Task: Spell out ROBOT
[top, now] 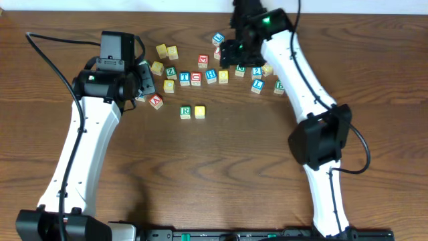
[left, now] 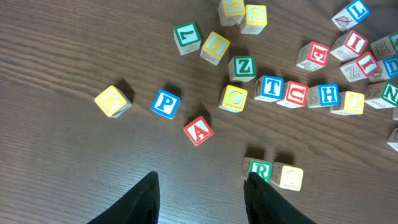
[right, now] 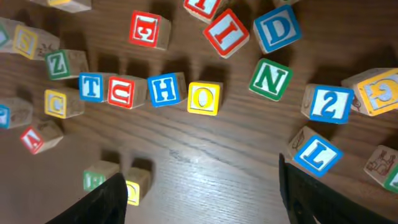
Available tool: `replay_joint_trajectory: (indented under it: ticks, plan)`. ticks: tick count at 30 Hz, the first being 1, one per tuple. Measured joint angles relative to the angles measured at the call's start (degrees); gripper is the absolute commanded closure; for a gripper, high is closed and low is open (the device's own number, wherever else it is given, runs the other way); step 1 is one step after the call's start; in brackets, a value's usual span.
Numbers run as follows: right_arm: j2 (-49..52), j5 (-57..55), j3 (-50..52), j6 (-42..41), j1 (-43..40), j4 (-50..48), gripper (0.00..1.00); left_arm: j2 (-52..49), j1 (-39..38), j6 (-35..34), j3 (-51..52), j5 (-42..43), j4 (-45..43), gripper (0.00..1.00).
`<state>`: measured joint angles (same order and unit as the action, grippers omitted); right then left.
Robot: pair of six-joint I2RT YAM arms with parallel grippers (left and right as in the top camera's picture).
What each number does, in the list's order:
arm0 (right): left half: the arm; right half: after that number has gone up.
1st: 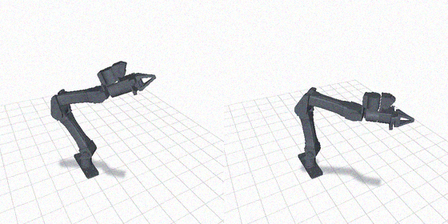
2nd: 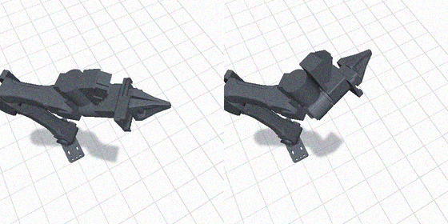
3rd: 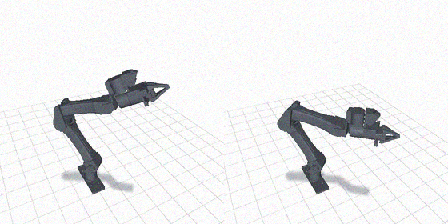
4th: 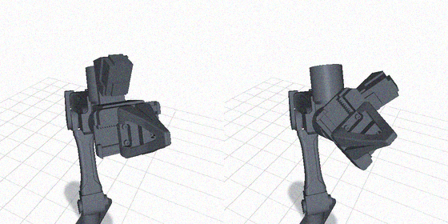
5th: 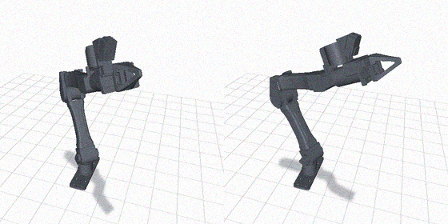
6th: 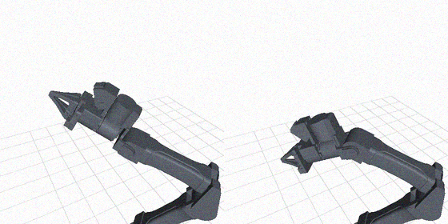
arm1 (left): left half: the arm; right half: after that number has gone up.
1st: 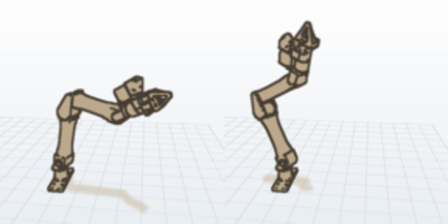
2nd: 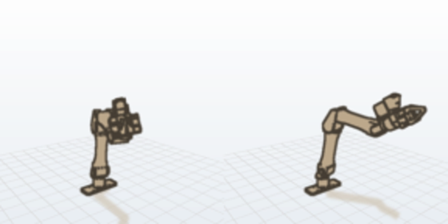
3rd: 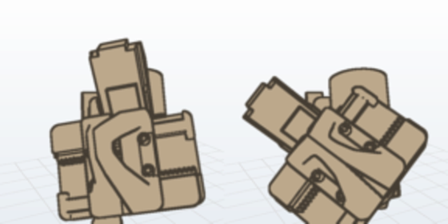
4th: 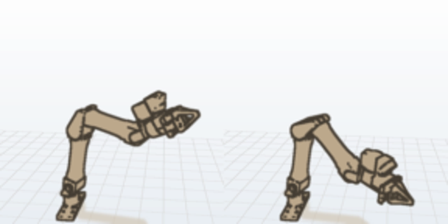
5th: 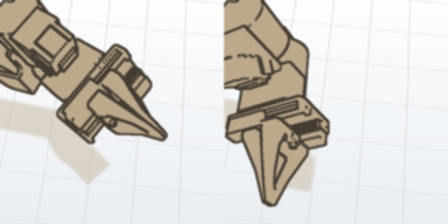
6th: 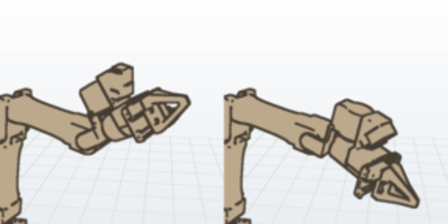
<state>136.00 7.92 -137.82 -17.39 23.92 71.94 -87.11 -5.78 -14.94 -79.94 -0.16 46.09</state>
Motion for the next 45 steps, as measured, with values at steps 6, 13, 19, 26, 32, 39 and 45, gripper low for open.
replay_joint_trajectory:
  ticks: [6, 13, 19, 26, 32, 39, 45]
  plan:
    - [0.0, -7.08, -0.02, -1.51, 0.63, 3.26, 0.29, -0.85, 0.02, 0.0, 0.0, 0.0, 0.04, 0.56]
    - [0.0, -11.65, -0.02, -1.99, -5.46, 9.77, 0.27, -1.16, 0.02, -0.02, 0.0, 0.0, 1.49, 0.56]
    - [0.0, -9.94, -0.02, -2.58, -8.74, 9.86, 0.25, -2.8, 0.02, -0.07, 0.02, 0.0, 1.4, 0.56]
    - [0.0, -9.14, -0.02, -2.58, -8.68, 9.18, 0.25, -4.94, 0.02, -0.09, 0.02, 0.0, 0.9, 0.56]
    - [0.0, -8.94, -0.02, -2.58, -7.41, 7.89, 0.25, -6.19, 0.02, -0.09, 0.02, 0.0, 0.85, 0.56]
    - [0.0, -8.94, -0.02, -2.58, -4.92, 6.23, 0.24, -6.27, 0.02, -0.09, 0.02, 0.0, 0.35, 0.56]
    - [0.0, -8.83, -0.02, -2.58, -3.3, 4.57, 0.24, -6.27, 0.02, -0.09, 0.02, 0.0, 0.33, 0.56]
